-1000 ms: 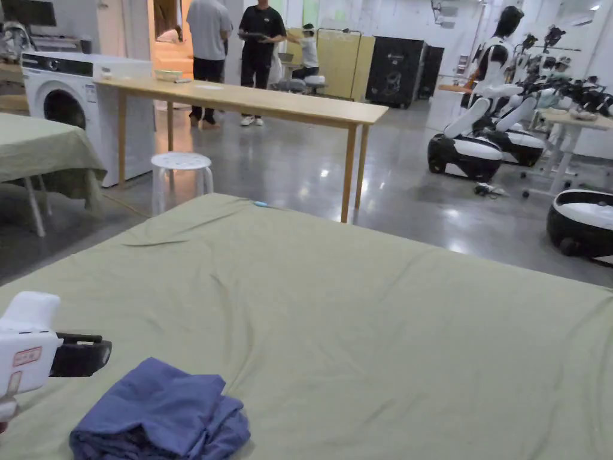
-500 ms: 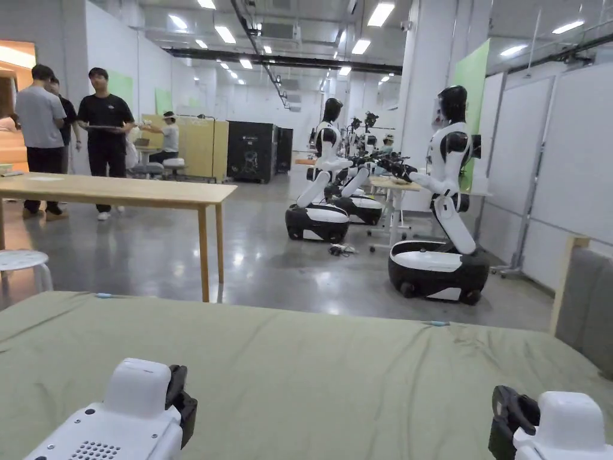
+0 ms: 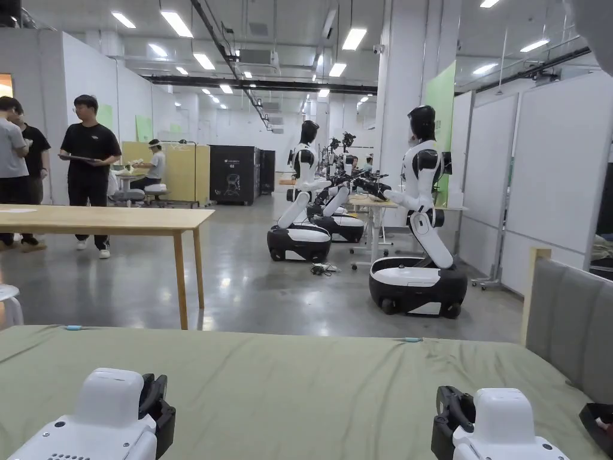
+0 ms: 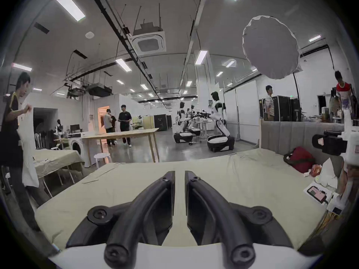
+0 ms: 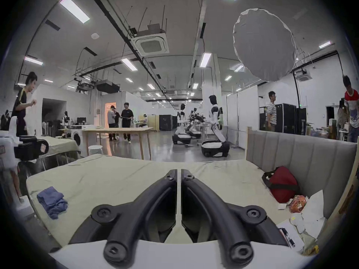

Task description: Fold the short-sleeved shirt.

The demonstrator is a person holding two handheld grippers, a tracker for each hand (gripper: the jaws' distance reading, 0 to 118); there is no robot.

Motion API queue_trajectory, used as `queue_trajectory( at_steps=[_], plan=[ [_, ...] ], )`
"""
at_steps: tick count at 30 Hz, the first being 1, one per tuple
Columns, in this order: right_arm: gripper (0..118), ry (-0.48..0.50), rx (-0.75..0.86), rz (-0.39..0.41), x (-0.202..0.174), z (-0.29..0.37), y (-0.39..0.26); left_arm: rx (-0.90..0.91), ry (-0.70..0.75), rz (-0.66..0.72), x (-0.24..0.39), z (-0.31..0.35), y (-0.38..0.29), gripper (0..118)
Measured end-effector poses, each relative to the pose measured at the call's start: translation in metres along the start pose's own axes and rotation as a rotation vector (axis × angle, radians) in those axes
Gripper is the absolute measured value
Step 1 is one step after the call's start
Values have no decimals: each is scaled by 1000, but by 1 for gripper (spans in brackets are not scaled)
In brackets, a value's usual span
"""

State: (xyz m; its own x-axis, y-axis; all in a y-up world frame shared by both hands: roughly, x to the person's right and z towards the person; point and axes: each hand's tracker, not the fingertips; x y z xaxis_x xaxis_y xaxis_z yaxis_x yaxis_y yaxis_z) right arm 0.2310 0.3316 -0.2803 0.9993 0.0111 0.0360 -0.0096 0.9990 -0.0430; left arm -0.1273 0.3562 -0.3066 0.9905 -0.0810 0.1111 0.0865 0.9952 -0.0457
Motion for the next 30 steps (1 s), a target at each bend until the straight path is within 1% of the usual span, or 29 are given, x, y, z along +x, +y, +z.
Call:
queue_trajectory(
  at_steps=[2, 4, 5, 6, 7, 8, 9, 12, 14, 17, 20, 26, 28, 29, 30],
  plan=[
    [9, -2, -4, 6, -1, -1, 0, -3, 3, 0, 3, 0, 2, 18],
    [23, -4, -6, 9, -1, -3, 0, -9, -4, -6, 4, -1, 2, 26],
    [34, -3, -7, 9, -1, -3, 0, -10, -6, -10, 4, -2, 2, 33],
    [54, -2, -7, 9, 0, -3, 1, -10, -7, -11, 7, -1, 3, 52],
    [68, 0, -5, 10, 0, -3, 1, -11, -10, -10, 8, -2, 4, 72],
    [80, 3, -2, 13, 0, -4, 1, -11, -15, -10, 8, -2, 4, 88],
    [91, 3, -1, 18, -1, -4, 1, -4, -20, -10, 8, -2, 4, 99],
    [118, 3, 12, 50, -3, -3, 1, 8, -30, -10, 13, -1, 6, 117],
    [118, 7, 20, 64, -5, -1, 0, 10, -30, -16, 15, 0, 7, 118],
    [118, 30, -7, 58, -12, -1, 5, 12, -38, -11, 15, 0, 6, 118],
    [118, 31, -32, 57, -16, -3, 6, 12, -32, -7, 14, 2, 5, 118],
    [118, 91, -28, -23, -16, 2, 9, 16, -32, 23, 10, 5, 6, 118],
    [118, 89, -40, -27, -17, 2, 12, 6, -38, 22, 9, 5, 6, 118],
    [118, 75, -51, -32, -19, 2, 14, 5, -41, 20, 9, 5, 5, 118],
    [118, 38, -70, -38, -22, 2, 17, 4, -42, 17, 10, 5, 5, 118]
  ],
)
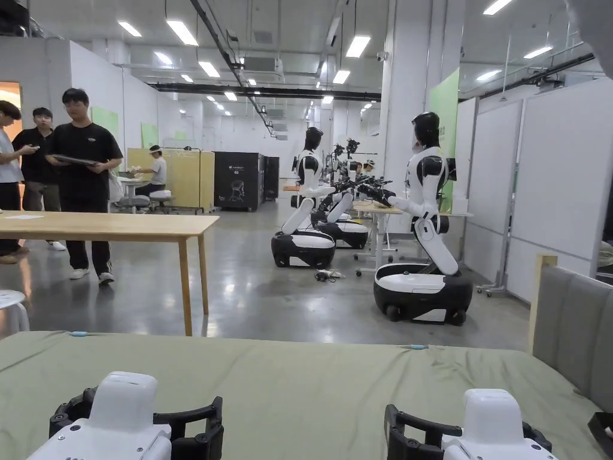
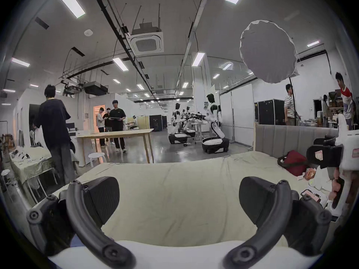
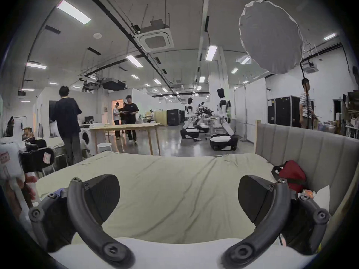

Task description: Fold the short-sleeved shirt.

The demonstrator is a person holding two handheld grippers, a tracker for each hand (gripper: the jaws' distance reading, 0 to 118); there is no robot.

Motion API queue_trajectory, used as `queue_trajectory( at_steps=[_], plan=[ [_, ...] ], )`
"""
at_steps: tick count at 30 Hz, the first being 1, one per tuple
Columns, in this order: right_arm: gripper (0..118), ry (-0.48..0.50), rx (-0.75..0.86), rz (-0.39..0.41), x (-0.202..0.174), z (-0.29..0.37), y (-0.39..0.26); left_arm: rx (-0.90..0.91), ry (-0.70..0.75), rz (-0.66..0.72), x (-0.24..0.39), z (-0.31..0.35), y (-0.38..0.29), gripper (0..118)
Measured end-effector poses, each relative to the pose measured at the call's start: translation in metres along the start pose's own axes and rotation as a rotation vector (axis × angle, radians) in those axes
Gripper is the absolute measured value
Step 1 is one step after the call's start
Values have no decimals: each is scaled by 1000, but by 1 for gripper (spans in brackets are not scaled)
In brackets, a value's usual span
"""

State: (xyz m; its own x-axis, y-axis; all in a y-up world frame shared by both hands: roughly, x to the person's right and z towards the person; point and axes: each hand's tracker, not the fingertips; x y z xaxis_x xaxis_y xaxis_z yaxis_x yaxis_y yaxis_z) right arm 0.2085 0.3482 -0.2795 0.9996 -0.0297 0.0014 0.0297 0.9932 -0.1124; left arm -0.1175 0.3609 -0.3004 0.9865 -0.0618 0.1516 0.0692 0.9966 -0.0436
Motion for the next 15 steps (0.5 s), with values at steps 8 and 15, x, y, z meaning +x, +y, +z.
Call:
queue_trajectory(
  at_steps=[8, 15],
  plan=[
    [118, -36, -40, -96, -2, -6, 3, -2, -1, 10, 0, 0, -3, 118],
    [118, -57, -39, -93, -4, -10, -6, 4, 0, 12, 0, -1, -3, 118]
  ],
)
